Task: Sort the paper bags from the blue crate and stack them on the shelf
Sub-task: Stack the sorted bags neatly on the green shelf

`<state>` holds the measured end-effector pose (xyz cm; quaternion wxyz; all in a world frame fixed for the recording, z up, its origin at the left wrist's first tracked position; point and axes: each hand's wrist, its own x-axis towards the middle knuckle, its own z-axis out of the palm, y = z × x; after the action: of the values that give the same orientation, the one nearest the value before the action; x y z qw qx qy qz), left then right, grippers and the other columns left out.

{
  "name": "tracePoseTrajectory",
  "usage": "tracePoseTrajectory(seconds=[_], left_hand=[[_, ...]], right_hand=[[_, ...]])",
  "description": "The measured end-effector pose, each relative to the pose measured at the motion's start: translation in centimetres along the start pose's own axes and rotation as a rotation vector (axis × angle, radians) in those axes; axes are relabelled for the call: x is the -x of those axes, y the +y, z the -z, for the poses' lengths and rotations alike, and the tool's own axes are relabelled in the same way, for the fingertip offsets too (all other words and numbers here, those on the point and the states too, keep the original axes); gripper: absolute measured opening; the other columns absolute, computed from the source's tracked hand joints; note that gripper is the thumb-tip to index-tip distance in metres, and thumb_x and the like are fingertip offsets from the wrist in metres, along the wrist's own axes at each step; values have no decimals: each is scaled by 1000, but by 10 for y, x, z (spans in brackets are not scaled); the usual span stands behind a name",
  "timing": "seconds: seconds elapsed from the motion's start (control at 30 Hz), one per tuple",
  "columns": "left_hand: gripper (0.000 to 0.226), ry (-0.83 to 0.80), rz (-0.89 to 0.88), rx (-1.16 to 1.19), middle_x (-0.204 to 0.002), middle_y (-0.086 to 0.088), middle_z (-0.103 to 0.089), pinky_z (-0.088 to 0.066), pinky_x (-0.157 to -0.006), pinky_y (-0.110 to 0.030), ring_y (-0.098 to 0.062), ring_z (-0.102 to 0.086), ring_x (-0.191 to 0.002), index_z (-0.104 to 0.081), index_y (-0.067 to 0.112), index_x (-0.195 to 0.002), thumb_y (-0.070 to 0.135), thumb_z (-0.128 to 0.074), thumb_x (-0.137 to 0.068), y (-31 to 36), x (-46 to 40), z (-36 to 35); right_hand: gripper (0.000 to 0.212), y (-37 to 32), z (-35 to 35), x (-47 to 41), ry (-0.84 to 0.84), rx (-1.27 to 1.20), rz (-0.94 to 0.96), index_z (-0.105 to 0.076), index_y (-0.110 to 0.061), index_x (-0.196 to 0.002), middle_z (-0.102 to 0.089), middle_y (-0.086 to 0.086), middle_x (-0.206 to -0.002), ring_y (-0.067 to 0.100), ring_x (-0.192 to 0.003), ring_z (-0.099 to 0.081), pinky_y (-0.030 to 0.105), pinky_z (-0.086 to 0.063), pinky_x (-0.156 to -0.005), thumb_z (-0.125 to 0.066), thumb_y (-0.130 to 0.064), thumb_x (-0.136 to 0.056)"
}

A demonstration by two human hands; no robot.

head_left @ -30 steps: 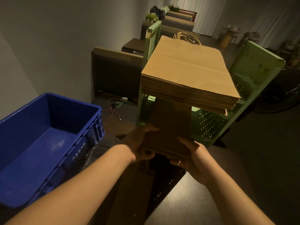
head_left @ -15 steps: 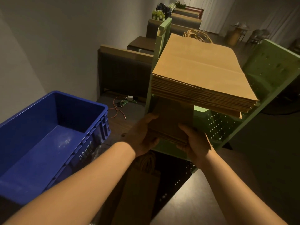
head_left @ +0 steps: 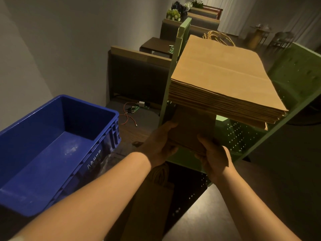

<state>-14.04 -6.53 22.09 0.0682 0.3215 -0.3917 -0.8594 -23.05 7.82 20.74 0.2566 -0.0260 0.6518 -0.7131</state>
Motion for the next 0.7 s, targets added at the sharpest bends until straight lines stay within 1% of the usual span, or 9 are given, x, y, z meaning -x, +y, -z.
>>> tracePoseTrajectory(seconds=[0.13, 0.27, 0.33, 0.4, 0.5, 0.53, 0.6, 0.63, 0.7], left_hand=[[20, -17, -5, 2, -73, 4, -75, -49, -61, -30, -17, -65, -81, -61, 19, -112, 33, -64, -97, 3, -1, 0], [23, -20, -19, 76, -80, 0, -75, -52, -54, -26, -18, -67, -80, -62, 16, -114, 31, -66, -97, 7, -1, 3], [24, -39, -30, 118, -77, 0, -75, -53, -52, -26, -17, -68, -77, -61, 15, -115, 30, -66, -97, 7, -2, 4], [22, -43, -40, 139, -81, -1, -75, -54, -56, -26, -17, -69, -79, -61, 15, -114, 30, -66, -97, 6, -1, 4], [29, -51, -59, 133, -96, -4, -73, -55, -61, -27, -20, -67, -90, -62, 15, -119, 34, -66, -97, 4, 1, 4], [33, -44, -69, 122, -101, -5, -73, -56, -64, -28, -21, -67, -94, -62, 15, -121, 37, -66, -97, 2, -1, 5], [37, -12, -95, 82, -113, -7, -71, -58, -74, -32, -24, -66, -105, -62, 16, -122, 43, -67, -96, 0, -2, 10], [43, 6, -115, 61, -121, -8, -70, -59, -77, -33, -26, -65, -111, -60, 18, -126, 46, -68, -94, -3, -3, 14], [65, 29, -177, 16, -134, -7, -65, -60, -80, -34, -28, -64, -119, -53, 22, -138, 55, -72, -85, -9, -5, 23]], right_hand=[[45, -3, 0, 0, -8, -7, -4, -58, -21, -132, -70, 4, -124, 26, -114, -66, 45, -55, -91, -72, -23, -90], [33, -14, -5, -4, -46, 62, -22, -61, -20, -122, -71, 5, -117, 25, -107, -68, 39, -57, -79, -71, -24, -90], [29, -18, -7, -8, -38, 107, -39, -61, -19, -117, -72, 6, -112, 22, -97, -70, 37, -57, -74, -71, -26, -91], [24, -21, -6, -11, -47, 168, -43, -63, -19, -110, -73, 7, -107, 22, -86, -73, 38, -59, -73, -72, -29, -90], [28, -25, -4, -13, -84, 273, -72, -64, -18, -109, -74, 8, -103, 25, -77, -73, 43, -62, -77, -72, -37, -90], [30, -27, -3, -12, -97, 310, -84, -64, -18, -110, -74, 8, -101, 25, -73, -72, 42, -60, -74, -70, -39, -91], [37, -30, -2, -7, -117, 387, -98, -62, -17, -115, -73, 7, -100, 24, -64, -69, 36, -58, -64, -64, -47, -94], [44, -31, 0, -5, -113, 439, -91, -61, -18, -119, -73, 7, -102, 24, -64, -69, 33, -56, -60, -60, -54, -95], [55, -27, 5, -3, -75, 557, -20, -57, -20, -126, -70, 4, -111, 25, -71, -71, 27, -52, -55, -47, -65, -96]])
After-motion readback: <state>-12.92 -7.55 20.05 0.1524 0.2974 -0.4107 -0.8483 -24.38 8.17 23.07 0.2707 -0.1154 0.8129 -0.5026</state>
